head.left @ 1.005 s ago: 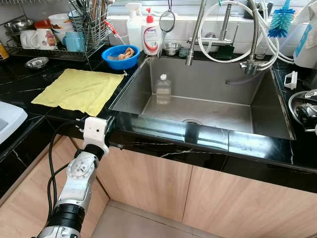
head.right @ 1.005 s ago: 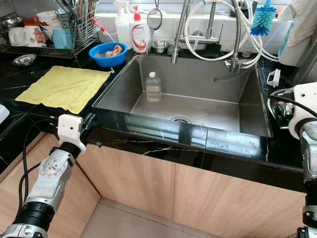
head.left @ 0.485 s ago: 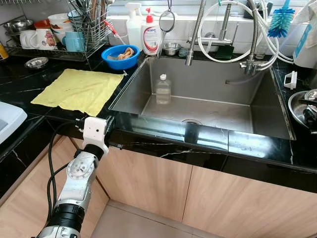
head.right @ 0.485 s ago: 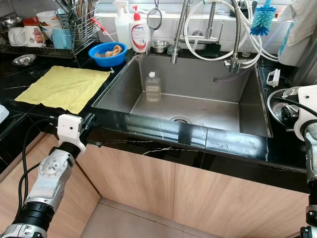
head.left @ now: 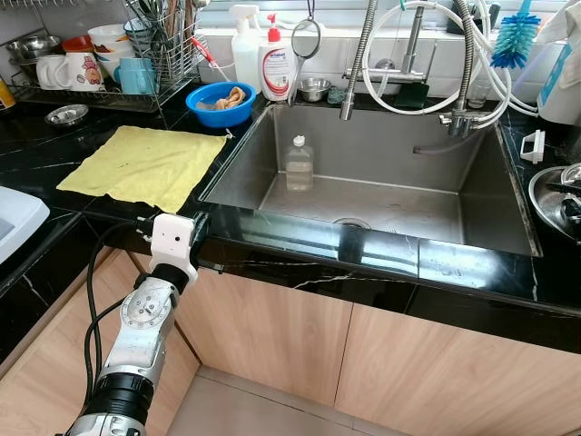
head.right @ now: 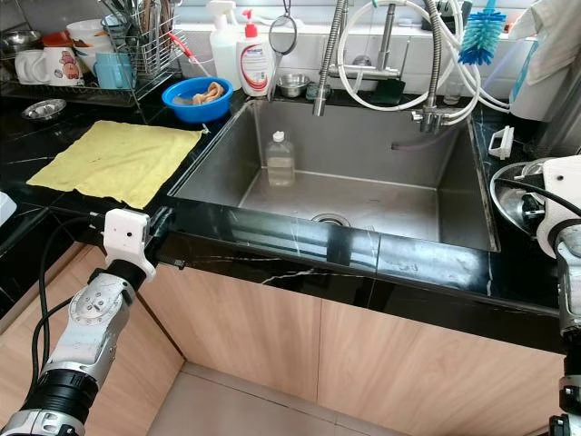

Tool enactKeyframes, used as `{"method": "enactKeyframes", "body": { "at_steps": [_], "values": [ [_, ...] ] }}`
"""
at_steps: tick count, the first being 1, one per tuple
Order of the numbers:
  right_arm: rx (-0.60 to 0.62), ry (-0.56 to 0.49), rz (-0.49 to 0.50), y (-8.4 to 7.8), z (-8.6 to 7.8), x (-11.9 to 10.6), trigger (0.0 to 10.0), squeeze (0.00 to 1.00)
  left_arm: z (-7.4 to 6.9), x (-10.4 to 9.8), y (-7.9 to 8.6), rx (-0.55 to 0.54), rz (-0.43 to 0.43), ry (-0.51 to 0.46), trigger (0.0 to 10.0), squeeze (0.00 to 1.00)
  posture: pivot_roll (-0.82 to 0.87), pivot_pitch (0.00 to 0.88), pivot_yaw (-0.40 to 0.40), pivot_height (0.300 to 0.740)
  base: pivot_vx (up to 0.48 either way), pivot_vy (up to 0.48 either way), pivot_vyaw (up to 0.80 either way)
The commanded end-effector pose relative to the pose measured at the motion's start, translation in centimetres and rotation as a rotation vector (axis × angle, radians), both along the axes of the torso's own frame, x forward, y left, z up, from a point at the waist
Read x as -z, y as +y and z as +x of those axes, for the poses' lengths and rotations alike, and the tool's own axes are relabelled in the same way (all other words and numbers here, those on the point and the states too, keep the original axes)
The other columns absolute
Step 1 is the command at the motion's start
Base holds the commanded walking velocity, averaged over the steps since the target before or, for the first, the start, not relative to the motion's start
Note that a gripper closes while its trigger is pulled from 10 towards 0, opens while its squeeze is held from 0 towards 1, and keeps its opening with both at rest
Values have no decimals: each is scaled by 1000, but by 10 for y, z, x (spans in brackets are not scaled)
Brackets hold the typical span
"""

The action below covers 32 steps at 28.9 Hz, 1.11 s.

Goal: Kitchen organization

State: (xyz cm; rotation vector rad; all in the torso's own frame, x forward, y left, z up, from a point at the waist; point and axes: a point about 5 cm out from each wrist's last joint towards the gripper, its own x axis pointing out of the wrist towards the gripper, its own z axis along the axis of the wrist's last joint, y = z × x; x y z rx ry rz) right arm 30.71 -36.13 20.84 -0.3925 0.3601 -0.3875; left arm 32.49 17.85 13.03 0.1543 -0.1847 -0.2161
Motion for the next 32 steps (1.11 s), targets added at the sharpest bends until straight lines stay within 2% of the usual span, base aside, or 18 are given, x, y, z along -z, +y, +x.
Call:
{"method": "enactKeyframes", "body": {
  "at_steps": [1,12,15,32],
  "values": [
    [-28,-30,-10,8,6,-7,0,0,3,-3,3,-9,11,1,10000,0,-29,0,72,740,0,0,0],
    [-81,-86,-10,21,14,-15,0,0,3,-4,5,-19,13,0,10000,0,-27,0,70,740,0,0,0],
    [-83,-160,-11,26,16,-26,0,0,3,-4,5,-20,12,0,10000,0,-29,0,69,740,0,0,0],
    [-84,-215,-24,34,18,-37,0,0,3,-2,3,-19,8,3,10000,0,-28,0,65,740,0,0,0]
  ]
}}
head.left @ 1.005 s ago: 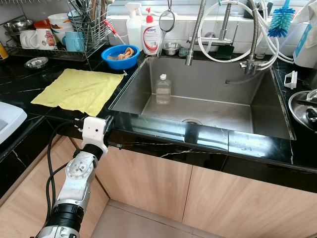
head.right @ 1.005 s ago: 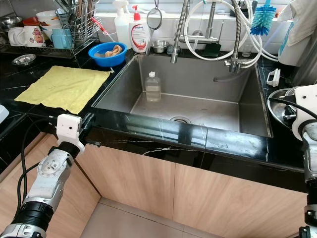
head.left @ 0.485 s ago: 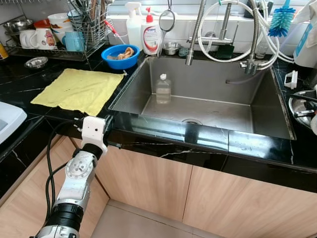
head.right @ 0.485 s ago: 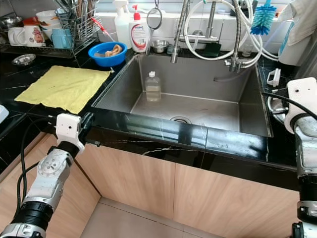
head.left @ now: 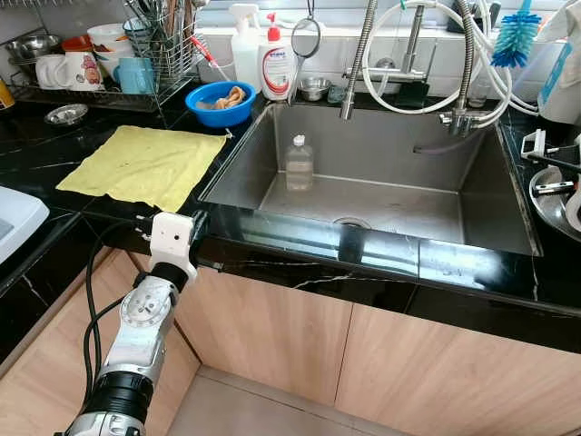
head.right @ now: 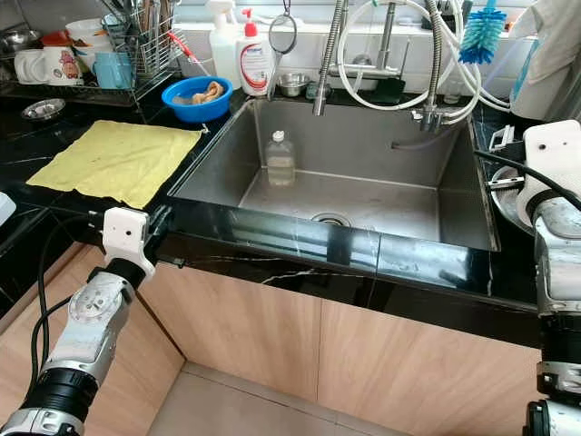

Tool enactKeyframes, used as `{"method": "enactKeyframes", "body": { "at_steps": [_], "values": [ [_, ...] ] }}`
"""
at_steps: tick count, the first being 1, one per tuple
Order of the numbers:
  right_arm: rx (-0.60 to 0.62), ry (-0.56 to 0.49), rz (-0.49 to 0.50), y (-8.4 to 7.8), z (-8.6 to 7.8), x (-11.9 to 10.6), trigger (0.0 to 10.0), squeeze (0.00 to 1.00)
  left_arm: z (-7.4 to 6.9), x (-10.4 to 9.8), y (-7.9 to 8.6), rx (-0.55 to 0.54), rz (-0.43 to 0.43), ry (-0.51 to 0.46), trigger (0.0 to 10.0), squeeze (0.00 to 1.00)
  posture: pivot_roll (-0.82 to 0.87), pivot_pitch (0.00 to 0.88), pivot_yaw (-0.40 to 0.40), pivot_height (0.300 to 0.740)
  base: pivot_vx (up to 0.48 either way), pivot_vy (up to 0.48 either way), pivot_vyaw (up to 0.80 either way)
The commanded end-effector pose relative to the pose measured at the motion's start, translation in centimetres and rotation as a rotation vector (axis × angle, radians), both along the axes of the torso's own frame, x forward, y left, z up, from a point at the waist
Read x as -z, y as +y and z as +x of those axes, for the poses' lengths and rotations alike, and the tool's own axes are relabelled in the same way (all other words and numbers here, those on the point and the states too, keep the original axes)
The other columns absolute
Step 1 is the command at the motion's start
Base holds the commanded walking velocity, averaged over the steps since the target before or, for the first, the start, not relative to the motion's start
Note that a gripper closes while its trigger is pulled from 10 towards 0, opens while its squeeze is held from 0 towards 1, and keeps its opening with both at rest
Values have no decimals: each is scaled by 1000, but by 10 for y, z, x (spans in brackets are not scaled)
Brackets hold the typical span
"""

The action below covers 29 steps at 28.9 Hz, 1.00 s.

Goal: Kitchen organization

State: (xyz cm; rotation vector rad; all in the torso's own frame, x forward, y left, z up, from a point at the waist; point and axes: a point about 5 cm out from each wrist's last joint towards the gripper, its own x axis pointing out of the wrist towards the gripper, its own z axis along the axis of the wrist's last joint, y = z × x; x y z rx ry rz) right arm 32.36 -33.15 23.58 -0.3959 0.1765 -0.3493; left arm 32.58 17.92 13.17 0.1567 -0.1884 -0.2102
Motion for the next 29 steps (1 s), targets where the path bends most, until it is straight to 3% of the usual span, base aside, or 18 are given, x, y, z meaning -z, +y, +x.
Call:
{"method": "enactKeyframes", "body": {
  "at_steps": [1,5,8,10,21,27,29],
  "values": [
    [-9,-51,2,4,1,-10,0,0,2,-1,2,-14,7,7,10000,0,-28,0,65,740,0,0,0],
    [8,-117,38,4,0,-20,0,0,2,0,2,-12,6,7,10000,0,-28,0,65,740,0,0,0],
    [35,-219,34,4,-2,-41,0,0,2,0,2,-10,5,7,10000,0,-29,0,66,740,0,0,0],
    [49,-267,23,5,-3,-50,10000,0,2,0,2,-8,5,8,10000,0,-32,0,66,740,0,0,0],
    [80,-374,-58,12,-9,-80,10000,0,1,1,1,-11,-3,9,10000,0,-30,0,61,740,0,0,0],
    [-145,-402,-12,40,2,-82,10000,0,2,1,0,-14,-5,10,10000,0,-33,0,56,740,0,0,0],
    [-258,-399,16,58,7,-77,10000,0,2,1,0,-17,-9,8,10000,0,-27,0,51,740,0,0,0]
  ]
}}
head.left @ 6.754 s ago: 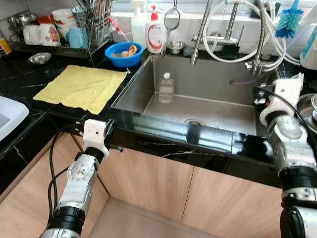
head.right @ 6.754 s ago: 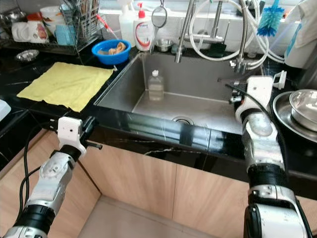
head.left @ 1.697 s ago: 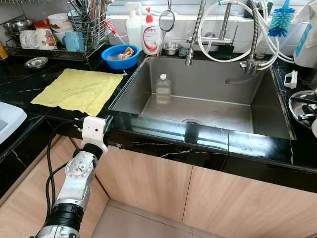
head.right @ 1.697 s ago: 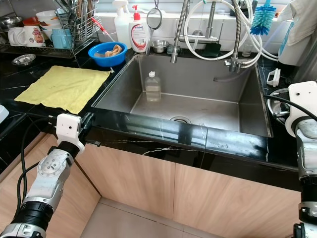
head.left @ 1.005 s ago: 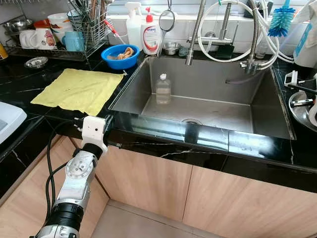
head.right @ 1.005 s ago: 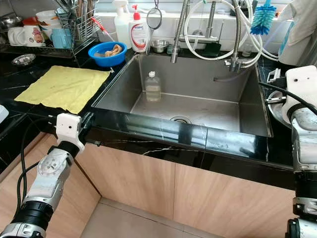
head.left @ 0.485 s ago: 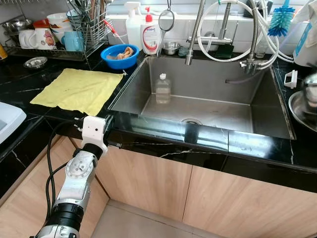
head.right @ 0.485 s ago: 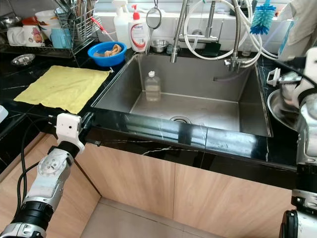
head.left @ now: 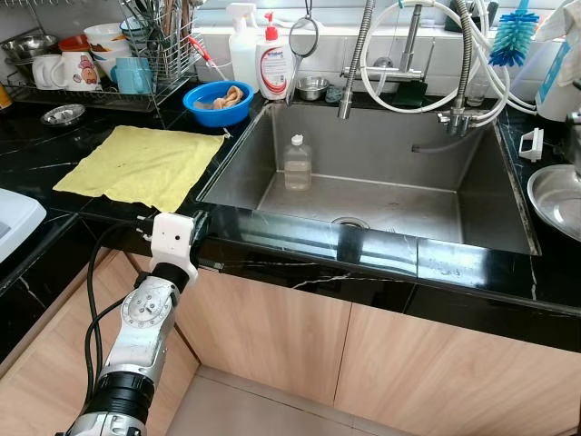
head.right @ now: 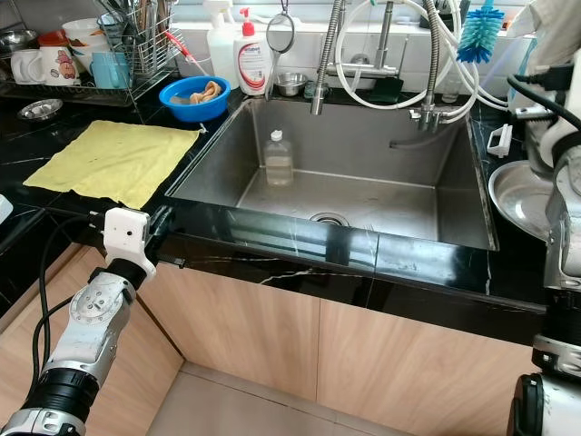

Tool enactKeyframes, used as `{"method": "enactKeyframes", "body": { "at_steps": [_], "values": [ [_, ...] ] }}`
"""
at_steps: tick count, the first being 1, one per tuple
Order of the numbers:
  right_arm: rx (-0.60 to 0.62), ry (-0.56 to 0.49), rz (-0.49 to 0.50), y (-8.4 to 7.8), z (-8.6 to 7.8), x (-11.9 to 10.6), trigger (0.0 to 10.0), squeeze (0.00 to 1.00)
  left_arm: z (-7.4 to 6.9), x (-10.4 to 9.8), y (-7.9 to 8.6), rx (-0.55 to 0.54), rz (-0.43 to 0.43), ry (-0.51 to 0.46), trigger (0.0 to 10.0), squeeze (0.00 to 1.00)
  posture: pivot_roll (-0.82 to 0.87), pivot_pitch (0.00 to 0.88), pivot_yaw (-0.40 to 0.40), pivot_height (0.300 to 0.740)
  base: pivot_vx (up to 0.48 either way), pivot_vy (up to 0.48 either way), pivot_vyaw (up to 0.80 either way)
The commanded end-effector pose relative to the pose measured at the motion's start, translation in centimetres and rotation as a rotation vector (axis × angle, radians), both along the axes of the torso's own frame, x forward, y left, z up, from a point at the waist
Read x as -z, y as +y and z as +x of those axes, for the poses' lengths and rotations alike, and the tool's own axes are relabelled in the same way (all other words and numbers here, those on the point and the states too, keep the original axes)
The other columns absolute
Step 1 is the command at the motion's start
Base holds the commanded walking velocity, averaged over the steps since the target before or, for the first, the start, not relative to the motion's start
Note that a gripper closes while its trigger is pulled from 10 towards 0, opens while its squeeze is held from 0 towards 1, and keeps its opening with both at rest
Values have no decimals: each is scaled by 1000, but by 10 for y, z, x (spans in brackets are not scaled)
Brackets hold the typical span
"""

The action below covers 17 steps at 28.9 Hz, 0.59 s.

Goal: Kitchen organization

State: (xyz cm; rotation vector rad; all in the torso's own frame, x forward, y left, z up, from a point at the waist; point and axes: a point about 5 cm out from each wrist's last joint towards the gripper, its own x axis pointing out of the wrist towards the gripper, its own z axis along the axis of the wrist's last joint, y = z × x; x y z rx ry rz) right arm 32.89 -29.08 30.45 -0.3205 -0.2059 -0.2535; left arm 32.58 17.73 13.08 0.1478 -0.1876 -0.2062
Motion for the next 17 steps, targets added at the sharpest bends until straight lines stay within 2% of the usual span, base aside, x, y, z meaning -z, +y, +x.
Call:
{"method": "enactKeyframes", "body": {
  "at_steps": [1,4,6,8,10,14,17],
  "values": [
    [-164,-32,11,26,4,-4,10000,0,1,0,2,-18,-2,6,10000,0,-28,0,50,740,0,0,0],
    [-218,0,57,31,8,6,10000,0,1,1,3,-22,-1,7,10000,0,-26,0,49,740,0,0,0],
    [-294,58,116,38,14,24,10000,0,0,2,4,-26,0,10,10000,0,-26,0,46,740,0,0,0],
    [-325,128,100,44,17,39,10000,0,0,2,4,-29,1,10,10000,0,-20,0,43,740,0,0,0],
    [-340,146,119,47,18,47,10000,0,-1,2,5,-32,2,11,10000,0,-21,0,43,740,0,0,0],
    [-283,229,184,37,22,76,10000,0,-1,4,5,-36,4,15,10000,0,-20,0,41,740,0,0,0],
    [-275,260,204,33,23,89,10000,0,-1,4,6,-37,4,15,10000,0,-17,0,41,740,0,0,0]
  ]
}}
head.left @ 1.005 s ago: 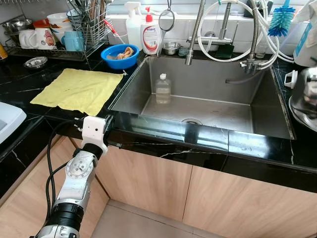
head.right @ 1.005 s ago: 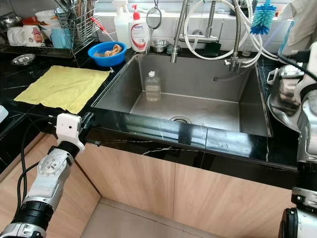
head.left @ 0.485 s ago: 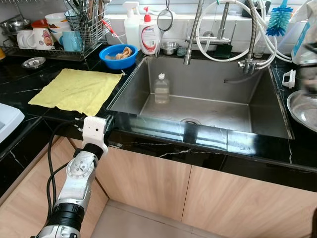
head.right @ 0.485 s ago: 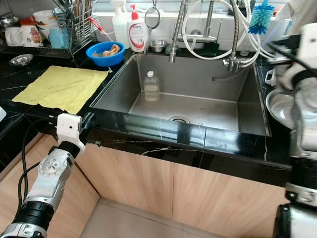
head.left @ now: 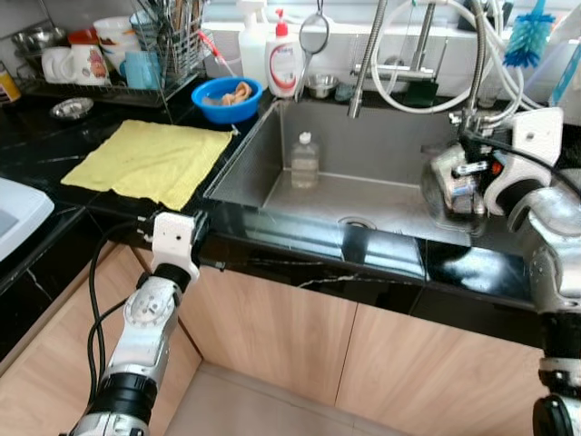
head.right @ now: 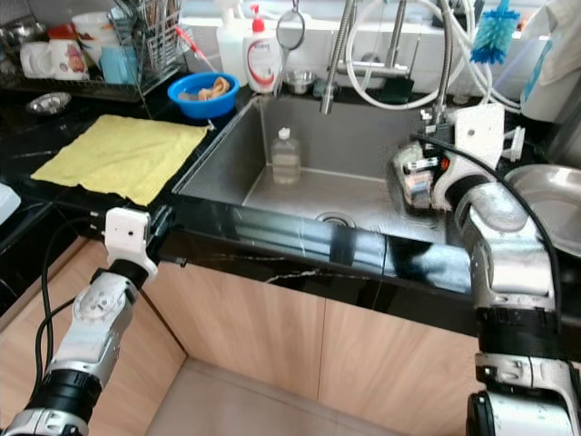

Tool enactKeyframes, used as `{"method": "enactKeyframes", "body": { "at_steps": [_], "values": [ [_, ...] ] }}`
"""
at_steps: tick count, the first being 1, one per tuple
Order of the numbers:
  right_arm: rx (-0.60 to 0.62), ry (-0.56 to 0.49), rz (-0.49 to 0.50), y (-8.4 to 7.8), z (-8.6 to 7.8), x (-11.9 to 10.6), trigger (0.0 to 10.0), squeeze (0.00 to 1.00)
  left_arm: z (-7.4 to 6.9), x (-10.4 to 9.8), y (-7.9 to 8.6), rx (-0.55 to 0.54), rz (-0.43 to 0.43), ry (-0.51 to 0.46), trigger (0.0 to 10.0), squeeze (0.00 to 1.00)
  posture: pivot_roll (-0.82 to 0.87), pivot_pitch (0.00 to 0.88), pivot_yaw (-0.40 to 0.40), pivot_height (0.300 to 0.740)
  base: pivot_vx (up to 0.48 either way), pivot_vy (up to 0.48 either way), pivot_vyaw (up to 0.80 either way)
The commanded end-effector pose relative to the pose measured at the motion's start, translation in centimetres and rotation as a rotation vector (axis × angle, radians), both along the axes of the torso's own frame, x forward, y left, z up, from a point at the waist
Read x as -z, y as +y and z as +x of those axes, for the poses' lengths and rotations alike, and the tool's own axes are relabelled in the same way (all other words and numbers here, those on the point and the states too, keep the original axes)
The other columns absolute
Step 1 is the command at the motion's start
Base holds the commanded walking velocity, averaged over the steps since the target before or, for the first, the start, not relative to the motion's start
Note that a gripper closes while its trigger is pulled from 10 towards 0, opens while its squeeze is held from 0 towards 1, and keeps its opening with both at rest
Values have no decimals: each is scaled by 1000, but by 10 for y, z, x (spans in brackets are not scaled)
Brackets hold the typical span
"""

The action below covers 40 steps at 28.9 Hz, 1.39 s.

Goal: Kitchen organization

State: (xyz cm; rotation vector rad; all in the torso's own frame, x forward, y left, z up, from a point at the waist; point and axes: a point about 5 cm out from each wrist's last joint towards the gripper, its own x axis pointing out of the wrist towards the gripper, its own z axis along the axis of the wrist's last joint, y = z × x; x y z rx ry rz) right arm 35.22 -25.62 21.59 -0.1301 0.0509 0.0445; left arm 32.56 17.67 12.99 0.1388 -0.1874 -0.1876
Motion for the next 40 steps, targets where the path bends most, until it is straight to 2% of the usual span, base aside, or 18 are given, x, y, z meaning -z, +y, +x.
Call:
{"method": "enactKeyframes", "body": {
  "at_steps": [1,3,11,12,13,14,22,23,24,25,35,37,38,40],
  "values": [
    [6,-5,11,-3,0,4,10000,0,-1,3,6,-20,15,15,10000,0,-14,0,39,740,0,0,0],
    [6,16,35,-4,1,14,10000,0,-1,2,7,-23,15,13,10000,0,-13,0,39,740,0,0,0],
    [18,22,48,-8,4,20,10000,0,-2,2,6,-22,14,12,10000,0,-13,0,39,740,0,0,0],
    [113,39,69,-22,4,28,10000,0,-2,2,5,-17,13,12,10000,0,-11,0,42,740,0,0,0],
    [113,39,69,-22,4,28,10000,0,-2,2,5,-17,13,12,10000,0,-11,0,42,740,0,0,0],
    [165,51,79,-29,4,32,10000,0,-2,2,5,-15,13,12,10000,0,-11,0,43,740,0,0,0],
    [234,85,94,-40,1,42,10000,0,-2,3,5,-11,17,14,10000,0,-11,0,47,740,0,0,0],
    [233,83,97,-40,1,42,10000,125,-2,3,5,-10,17,14,10000,0,-11,0,47,740,0,0,0],
    [233,82,98,-40,2,42,10000,125,-2,3,5,-9,16,15,10000,0,-11,0,47,740,0,0,0],
    [235,79,100,-40,2,42,10000,1000,-2,3,5,-9,17,15,10000,0,-11,0,48,740,0,0,0],
    [231,43,95,-38,5,38,10000,1000,-2,3,5,-3,19,16,10000,0,-10,0,50,740,0,0,0],
    [232,10,58,-36,5,31,10000,1000,-3,3,5,-2,20,16,10000,0,-10,0,50,740,0,0,0],
    [230,-22,34,-35,6,25,10000,0,-3,3,5,-1,20,17,10000,0,-11,0,51,740,0,0,0],
    [235,-85,-17,-31,4,12,10000,0,-3,3,5,-1,20,17,10000,0,-12,0,51,740,0,0,0]
  ]
}}
